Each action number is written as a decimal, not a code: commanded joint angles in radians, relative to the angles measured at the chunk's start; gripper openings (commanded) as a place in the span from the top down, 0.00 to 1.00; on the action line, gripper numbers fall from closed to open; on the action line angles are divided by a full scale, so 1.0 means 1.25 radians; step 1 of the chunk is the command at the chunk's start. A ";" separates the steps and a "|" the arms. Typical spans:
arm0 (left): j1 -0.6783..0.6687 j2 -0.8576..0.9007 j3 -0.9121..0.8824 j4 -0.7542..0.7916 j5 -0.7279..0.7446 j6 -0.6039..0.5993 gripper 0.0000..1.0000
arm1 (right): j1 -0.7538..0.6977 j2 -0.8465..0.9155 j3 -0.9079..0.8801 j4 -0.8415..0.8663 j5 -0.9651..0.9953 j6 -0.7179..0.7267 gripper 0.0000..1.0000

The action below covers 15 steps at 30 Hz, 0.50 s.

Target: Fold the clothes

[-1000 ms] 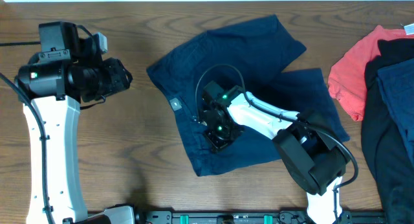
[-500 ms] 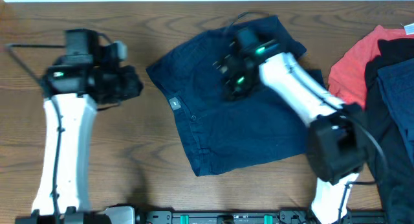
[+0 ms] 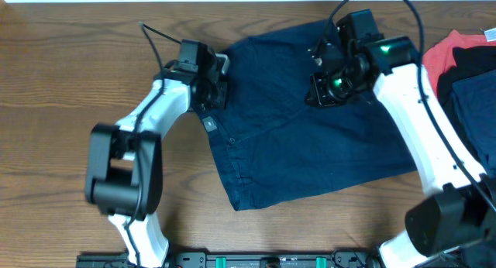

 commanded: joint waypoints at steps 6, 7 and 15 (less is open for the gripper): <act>0.030 0.117 -0.004 0.106 -0.132 -0.025 0.95 | 0.001 -0.032 0.015 -0.001 0.072 0.066 0.89; 0.035 0.124 -0.004 0.130 -0.153 -0.044 0.94 | 0.001 -0.032 0.015 0.004 0.079 0.078 0.89; 0.126 0.140 0.138 0.143 -0.143 -0.137 0.93 | 0.003 -0.032 0.002 0.040 0.176 0.127 0.84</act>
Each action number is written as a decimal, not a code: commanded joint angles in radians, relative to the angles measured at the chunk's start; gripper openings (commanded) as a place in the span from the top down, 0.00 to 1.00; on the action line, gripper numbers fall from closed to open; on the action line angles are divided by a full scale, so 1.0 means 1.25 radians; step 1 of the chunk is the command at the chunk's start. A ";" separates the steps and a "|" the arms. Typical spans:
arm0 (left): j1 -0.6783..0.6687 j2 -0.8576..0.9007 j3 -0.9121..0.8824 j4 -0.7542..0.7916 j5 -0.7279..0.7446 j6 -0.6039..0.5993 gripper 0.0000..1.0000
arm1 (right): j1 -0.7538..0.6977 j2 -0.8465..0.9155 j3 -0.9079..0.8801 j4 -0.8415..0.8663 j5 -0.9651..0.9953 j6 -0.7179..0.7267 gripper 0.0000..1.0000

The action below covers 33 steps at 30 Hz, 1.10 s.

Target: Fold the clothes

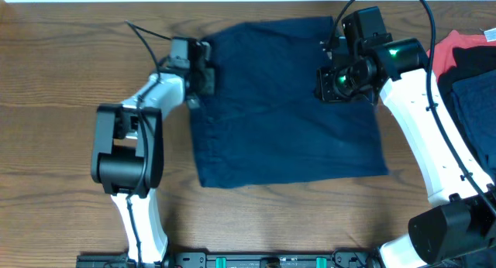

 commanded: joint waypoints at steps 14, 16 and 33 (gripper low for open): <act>0.057 -0.093 0.323 -0.531 0.186 -0.008 0.72 | -0.017 0.043 -0.260 0.529 0.220 0.096 0.66; 0.044 -0.112 0.323 -0.612 0.186 0.026 0.72 | -0.038 0.092 -0.257 0.602 0.189 0.116 0.66; -0.090 -0.138 0.323 -0.853 0.088 0.096 0.72 | -0.120 0.507 0.037 0.723 0.017 0.124 0.77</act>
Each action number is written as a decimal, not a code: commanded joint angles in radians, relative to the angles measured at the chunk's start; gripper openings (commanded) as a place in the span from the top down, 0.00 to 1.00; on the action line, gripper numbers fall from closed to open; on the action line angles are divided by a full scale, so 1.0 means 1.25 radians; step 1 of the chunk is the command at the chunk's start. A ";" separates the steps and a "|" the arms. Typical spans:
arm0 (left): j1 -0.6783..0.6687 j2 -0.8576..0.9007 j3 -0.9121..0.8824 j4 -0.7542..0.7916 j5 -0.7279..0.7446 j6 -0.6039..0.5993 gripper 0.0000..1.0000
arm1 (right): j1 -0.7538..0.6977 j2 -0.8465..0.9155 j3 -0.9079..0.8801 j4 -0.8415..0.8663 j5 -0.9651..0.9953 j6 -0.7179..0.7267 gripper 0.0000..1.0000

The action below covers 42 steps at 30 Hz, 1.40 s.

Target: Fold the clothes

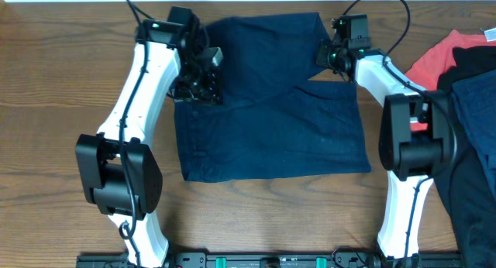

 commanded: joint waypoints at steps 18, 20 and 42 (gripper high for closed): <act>-0.031 -0.011 0.007 -0.016 -0.081 0.014 0.71 | 0.008 -0.059 0.044 -0.511 0.179 -0.159 0.95; -0.031 -0.011 0.007 -0.013 -0.081 0.014 0.71 | 0.007 -0.109 0.044 -0.482 0.180 -0.164 0.94; -0.031 -0.011 0.007 -0.006 -0.081 0.015 0.65 | -0.028 0.009 0.044 -0.107 0.048 0.032 0.51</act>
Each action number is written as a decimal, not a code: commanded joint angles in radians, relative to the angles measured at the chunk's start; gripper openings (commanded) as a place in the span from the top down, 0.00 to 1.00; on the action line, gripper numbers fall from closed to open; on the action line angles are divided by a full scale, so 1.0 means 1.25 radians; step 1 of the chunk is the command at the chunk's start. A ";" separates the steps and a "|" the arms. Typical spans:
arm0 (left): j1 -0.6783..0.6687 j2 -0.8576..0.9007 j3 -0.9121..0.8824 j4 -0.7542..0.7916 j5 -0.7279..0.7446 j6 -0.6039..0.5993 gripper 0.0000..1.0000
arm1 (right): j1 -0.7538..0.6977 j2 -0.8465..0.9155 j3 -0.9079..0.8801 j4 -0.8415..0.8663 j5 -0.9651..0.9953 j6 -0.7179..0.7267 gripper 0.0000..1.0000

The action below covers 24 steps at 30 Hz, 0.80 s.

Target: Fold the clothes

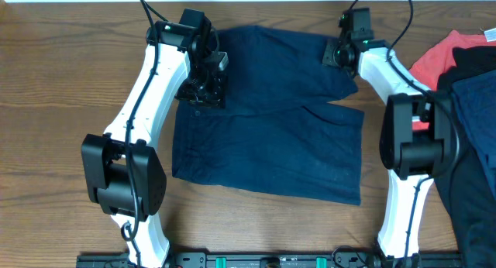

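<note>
A pair of dark navy shorts (263, 136) lies spread on the wooden table, waistband to the left and legs to the right. A notch between the two legs shows on the right side. My left gripper (204, 88) sits on the far left corner at the waistband and looks shut on the cloth. My right gripper (335, 54) sits at the far right corner on the upper leg's hem, where the cloth is bunched, and also looks shut on it. The fingertips themselves are hidden under the wrists.
A pile of other clothes (465, 67), red, black and navy, lies at the table's right edge close to the right arm. Bare wood (62, 105) stretches left of the shorts and along the front.
The shorts have shifted toward the front edge, with their near right corner now lower and the whole piece skewed. The upper leg has bunched by the right gripper. Both grippers stayed near the same corners.
At first the shorts lay crooked, with a gripper on the left edge and one on the upper right. Then they were drawn out squarer and further left. Later both grippers were at the far corners with the shorts flat; now the cloth lies slightly skewed and nearer the front.
</note>
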 commanded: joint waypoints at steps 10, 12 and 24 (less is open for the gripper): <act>0.000 -0.011 0.007 -0.001 -0.008 0.012 0.65 | -0.023 0.014 -0.001 0.080 -0.089 0.092 0.88; 0.000 -0.011 0.007 -0.001 -0.008 0.012 0.65 | -0.029 0.014 -0.001 0.098 -0.099 0.116 0.96; 0.000 -0.011 0.007 -0.002 -0.029 0.011 0.64 | -0.110 0.018 -0.001 0.312 -0.177 0.240 0.81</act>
